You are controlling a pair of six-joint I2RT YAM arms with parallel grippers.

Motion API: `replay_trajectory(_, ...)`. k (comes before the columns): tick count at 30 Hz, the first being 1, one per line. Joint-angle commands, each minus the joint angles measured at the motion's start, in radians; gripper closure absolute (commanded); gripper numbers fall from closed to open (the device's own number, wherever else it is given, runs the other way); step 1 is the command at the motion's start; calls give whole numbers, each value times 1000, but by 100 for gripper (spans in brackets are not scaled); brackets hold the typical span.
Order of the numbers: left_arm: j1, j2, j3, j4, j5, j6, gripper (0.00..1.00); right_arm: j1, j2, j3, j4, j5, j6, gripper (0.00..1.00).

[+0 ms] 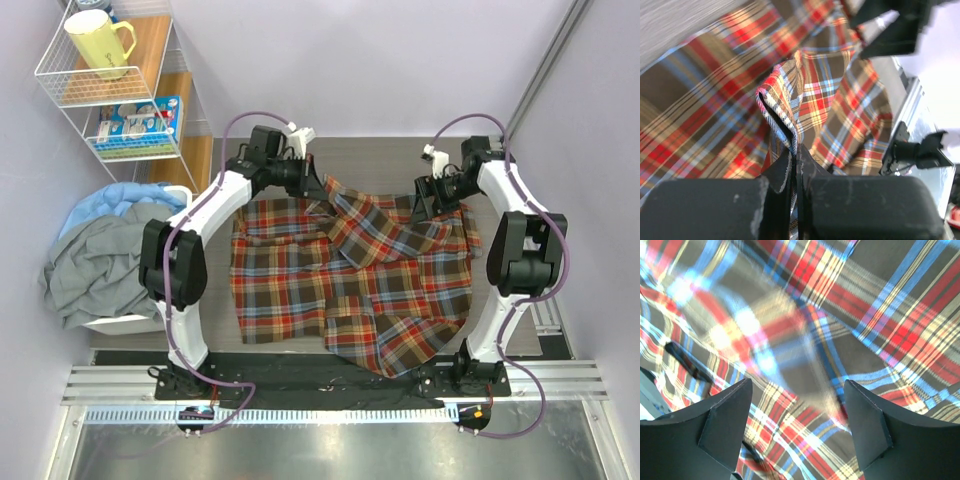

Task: Fold and stack the long sleeve shirts
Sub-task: Fold the shirt

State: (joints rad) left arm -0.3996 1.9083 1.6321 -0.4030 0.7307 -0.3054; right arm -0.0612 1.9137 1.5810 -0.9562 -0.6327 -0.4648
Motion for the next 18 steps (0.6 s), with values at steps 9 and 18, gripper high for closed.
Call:
replay_trajectory(9,125,-31,-211,50,-108,-47,100,12,53,63,-19,126,-51,24)
replay_trajectory(18,165,-72,-298,24,-237,3,83,12,91,109,-13,169,-41,30)
